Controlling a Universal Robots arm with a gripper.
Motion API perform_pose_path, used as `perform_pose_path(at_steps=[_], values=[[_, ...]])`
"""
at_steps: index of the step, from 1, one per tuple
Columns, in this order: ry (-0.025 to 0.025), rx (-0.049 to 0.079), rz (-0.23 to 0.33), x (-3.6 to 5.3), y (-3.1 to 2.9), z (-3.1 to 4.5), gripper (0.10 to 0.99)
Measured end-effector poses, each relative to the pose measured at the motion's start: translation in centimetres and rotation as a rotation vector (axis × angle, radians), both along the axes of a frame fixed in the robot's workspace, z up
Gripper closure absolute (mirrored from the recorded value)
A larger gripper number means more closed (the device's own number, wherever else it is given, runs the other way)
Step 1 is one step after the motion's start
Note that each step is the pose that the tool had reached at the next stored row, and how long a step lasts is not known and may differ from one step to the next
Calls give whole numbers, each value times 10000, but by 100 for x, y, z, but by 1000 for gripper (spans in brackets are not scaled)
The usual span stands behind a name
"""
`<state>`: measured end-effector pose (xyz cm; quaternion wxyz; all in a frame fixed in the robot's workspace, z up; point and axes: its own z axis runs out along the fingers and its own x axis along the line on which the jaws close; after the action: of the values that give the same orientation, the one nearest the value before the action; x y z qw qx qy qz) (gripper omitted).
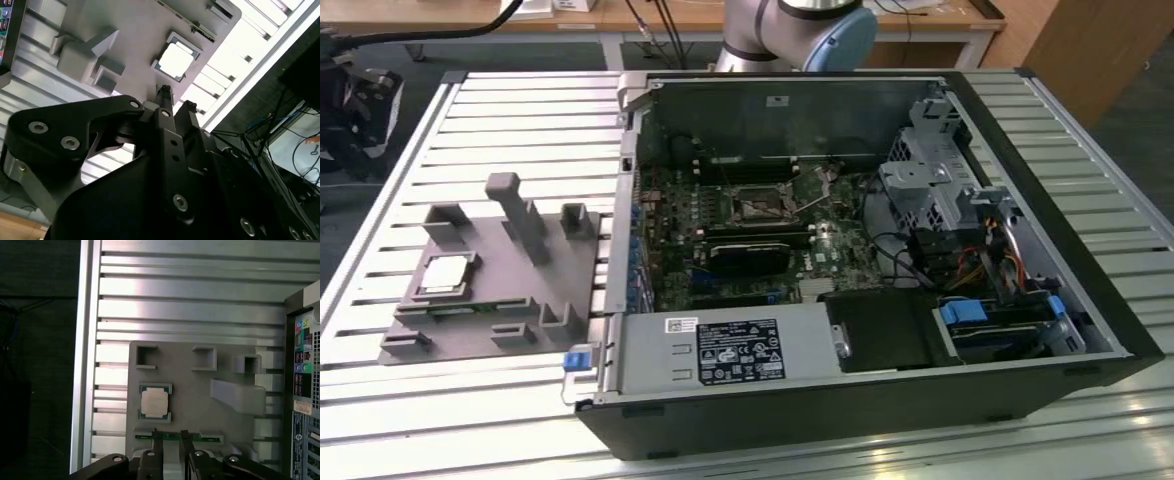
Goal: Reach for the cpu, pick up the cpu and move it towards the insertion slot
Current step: 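Reach for the cpu, then pick up the cpu and move it towards the insertion slot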
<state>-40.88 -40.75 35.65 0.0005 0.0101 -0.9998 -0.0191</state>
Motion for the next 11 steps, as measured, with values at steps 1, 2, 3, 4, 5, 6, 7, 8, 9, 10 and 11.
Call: perform_pose_path(at_steps=[1,2,3,4,5,6,7,8,9,10,11], values=[[5,-1,3,-4,0,-18,792],[13,-1,6,-6,0,-36,792],[23,-1,8,-8,0,-55,733],[30,-1,9,-10,0,-73,675],[37,0,11,-12,0,-92,675],[44,0,11,-13,0,-110,620],[51,0,11,-14,0,-128,561],[56,0,11,-16,1,-145,561],[62,0,11,-17,0,-163,502],[70,0,11,-18,1,-181,443],[77,0,11,-19,1,-201,443]])
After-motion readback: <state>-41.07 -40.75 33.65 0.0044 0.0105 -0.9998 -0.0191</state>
